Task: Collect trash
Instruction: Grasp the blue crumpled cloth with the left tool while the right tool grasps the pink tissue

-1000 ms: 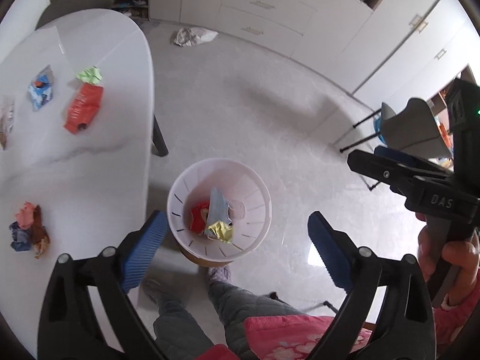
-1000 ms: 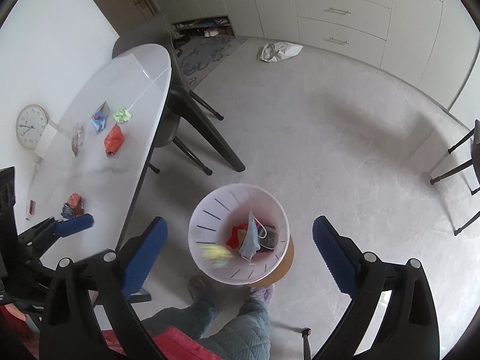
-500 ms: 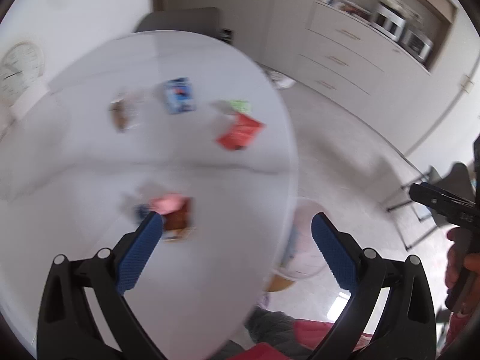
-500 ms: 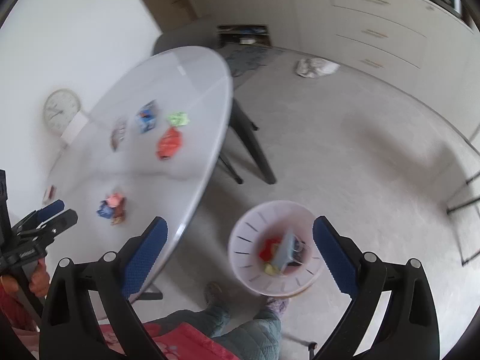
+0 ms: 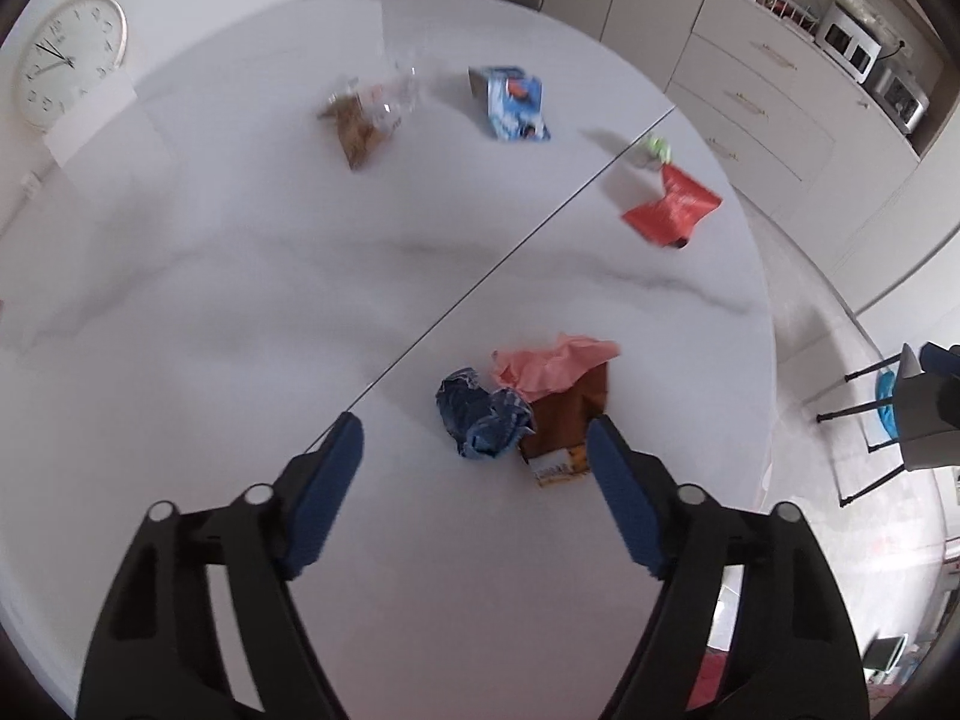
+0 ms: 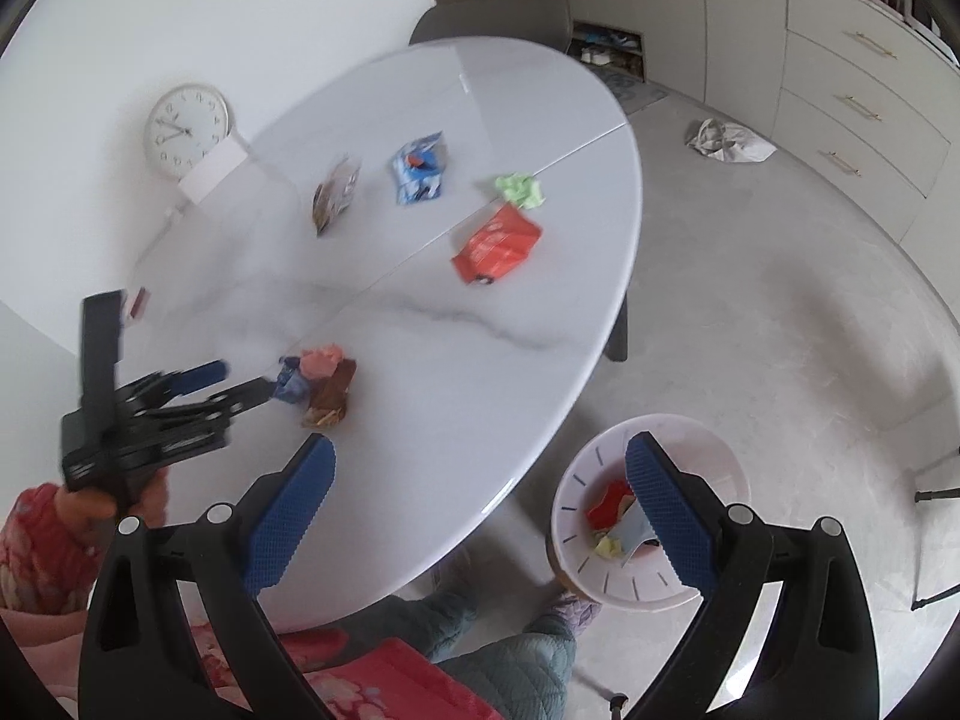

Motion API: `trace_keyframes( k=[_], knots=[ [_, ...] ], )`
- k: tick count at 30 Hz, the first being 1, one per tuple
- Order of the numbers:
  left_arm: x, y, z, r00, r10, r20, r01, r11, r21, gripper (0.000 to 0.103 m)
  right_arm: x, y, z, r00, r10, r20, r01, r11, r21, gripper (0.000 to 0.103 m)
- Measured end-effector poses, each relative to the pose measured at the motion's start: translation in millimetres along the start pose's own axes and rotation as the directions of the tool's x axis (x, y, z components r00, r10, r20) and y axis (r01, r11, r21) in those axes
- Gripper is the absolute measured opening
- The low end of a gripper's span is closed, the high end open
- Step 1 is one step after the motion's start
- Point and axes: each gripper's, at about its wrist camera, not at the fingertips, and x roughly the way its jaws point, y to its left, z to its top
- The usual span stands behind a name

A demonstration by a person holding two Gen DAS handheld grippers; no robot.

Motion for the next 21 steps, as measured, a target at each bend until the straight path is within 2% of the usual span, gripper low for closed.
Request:
trace_keyframes(
  k=[4, 8, 11, 17, 21],
  knots=[
    [25, 2, 1, 0.999, -0.007, -0.033, 0.007, 1.0, 0.014, 0.063, 5, 10, -1, 1.0, -0.007, -0.025, 0.007, 1.0, -0.007, 0.097],
    [38, 9, 2, 0.997, -0.047, -0.053, 0.047, 0.999, -0.003, 0.039, 10, 18, 0, 0.999, -0.01, -0.041, 0.01, 1.0, -0.014, 0.097],
    [37, 13, 2, 0.998, -0.053, -0.041, 0.053, 0.999, -0.003, 0.03, 18, 27, 5, 0.998, -0.002, -0.055, -0.001, 0.999, -0.042, 0.097],
    [22, 30, 2, 0.998, -0.066, -0.016, 0.065, 0.997, -0.048, 0.027, 53, 68, 24, 0.993, 0.061, -0.105, -0.079, 0.981, -0.175, 0.097],
    [6, 47, -3, 0.997, -0.078, 0.012, 0.079, 0.993, -0.086, 0.025, 96, 109, 38, 0.988, 0.058, -0.146, -0.105, 0.935, -0.338, 0.096]
  ],
)
